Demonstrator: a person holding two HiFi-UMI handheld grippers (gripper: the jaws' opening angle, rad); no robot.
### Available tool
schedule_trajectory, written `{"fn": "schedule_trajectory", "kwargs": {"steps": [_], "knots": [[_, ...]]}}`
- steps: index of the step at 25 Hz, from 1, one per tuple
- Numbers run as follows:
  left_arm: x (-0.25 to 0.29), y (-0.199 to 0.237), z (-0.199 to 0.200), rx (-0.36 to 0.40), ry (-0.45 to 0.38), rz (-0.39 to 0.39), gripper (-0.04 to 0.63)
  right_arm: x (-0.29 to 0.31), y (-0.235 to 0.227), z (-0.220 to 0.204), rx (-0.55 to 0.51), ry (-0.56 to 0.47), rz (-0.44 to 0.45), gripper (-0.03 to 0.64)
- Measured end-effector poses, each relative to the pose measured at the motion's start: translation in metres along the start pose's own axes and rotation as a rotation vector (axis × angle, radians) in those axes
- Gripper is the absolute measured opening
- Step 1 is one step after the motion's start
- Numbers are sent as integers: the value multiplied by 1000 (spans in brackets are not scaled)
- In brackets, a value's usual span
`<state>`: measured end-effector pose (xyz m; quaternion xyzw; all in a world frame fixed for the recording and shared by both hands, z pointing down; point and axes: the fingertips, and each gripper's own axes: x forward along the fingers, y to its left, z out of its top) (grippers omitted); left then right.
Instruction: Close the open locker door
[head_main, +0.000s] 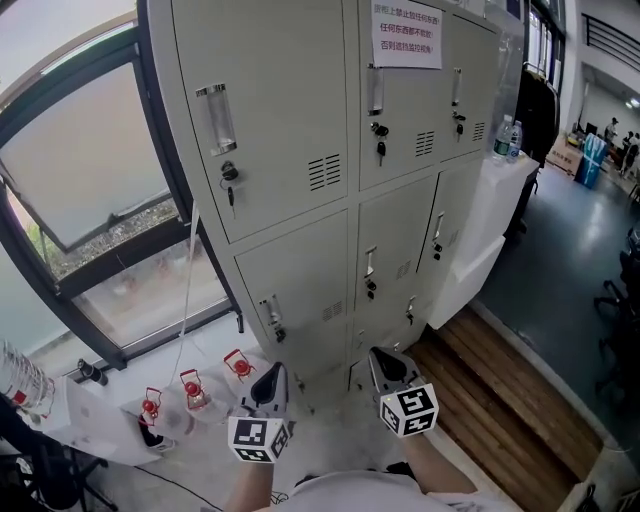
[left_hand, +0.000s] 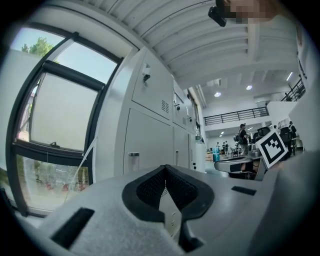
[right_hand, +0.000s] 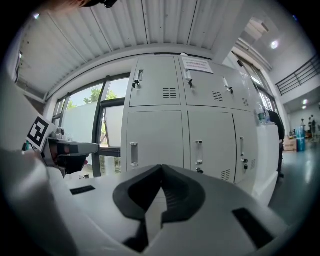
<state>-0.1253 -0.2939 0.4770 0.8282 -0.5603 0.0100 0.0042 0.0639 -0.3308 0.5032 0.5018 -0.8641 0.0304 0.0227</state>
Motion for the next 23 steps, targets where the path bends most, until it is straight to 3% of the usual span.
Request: {"fn": "schedule_trajectory", "kwargs": {"steps": [7,23], "knots": [[4,-17,-4,6,15,-33,9,-12,-6,0,13,-12,-13,12],[0,-19,-7,7,24,-21,9,-17,0,4,-25,-28,-13,12]]}}
